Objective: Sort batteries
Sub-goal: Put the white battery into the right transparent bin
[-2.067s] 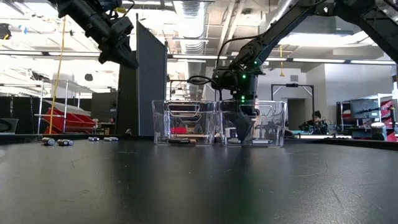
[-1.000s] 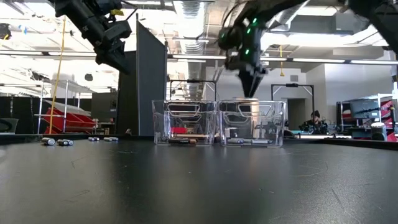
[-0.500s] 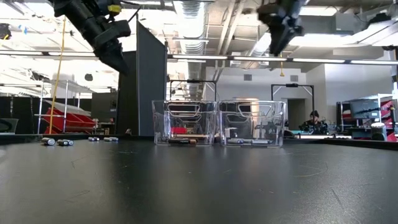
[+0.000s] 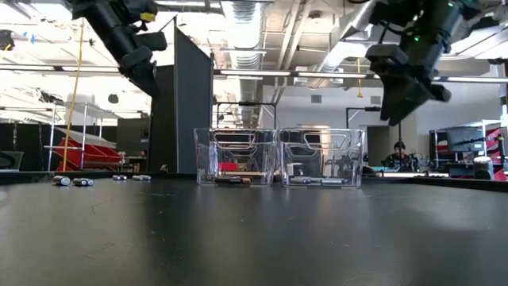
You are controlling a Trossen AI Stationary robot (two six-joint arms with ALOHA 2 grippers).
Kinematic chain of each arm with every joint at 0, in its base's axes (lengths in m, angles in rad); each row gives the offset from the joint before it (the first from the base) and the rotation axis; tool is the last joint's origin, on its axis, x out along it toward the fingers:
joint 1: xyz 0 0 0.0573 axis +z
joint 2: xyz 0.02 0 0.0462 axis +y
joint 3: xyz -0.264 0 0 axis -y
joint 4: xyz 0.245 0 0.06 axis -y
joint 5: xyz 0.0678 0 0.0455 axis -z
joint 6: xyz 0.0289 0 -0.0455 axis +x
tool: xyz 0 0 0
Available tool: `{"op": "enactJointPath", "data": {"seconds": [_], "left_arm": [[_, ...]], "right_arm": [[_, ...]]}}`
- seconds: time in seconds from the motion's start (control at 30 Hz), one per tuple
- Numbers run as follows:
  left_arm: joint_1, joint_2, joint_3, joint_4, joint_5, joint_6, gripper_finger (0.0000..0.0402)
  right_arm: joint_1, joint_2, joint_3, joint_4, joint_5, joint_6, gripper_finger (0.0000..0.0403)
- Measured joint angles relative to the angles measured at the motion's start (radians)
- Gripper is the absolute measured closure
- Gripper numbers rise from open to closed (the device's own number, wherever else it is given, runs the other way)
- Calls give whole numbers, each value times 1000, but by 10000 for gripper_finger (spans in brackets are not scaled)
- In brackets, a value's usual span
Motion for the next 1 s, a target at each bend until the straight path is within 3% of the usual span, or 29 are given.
{"op": "enactJointPath", "data": {"seconds": [0.2,0.53,0.77,1.0], "left_arm": [[50,199,144,-158,-5,26,244],[131,497,322,-339,21,210,244],[240,611,323,-341,114,32,244],[341,718,323,-314,116,-120,244]], "right_arm": [[74,-2,-112,202,-1,51,276],[79,-2,-117,232,-1,46,276],[79,-2,-117,232,0,46,276],[79,-1,-117,247,0,49,276]]}}
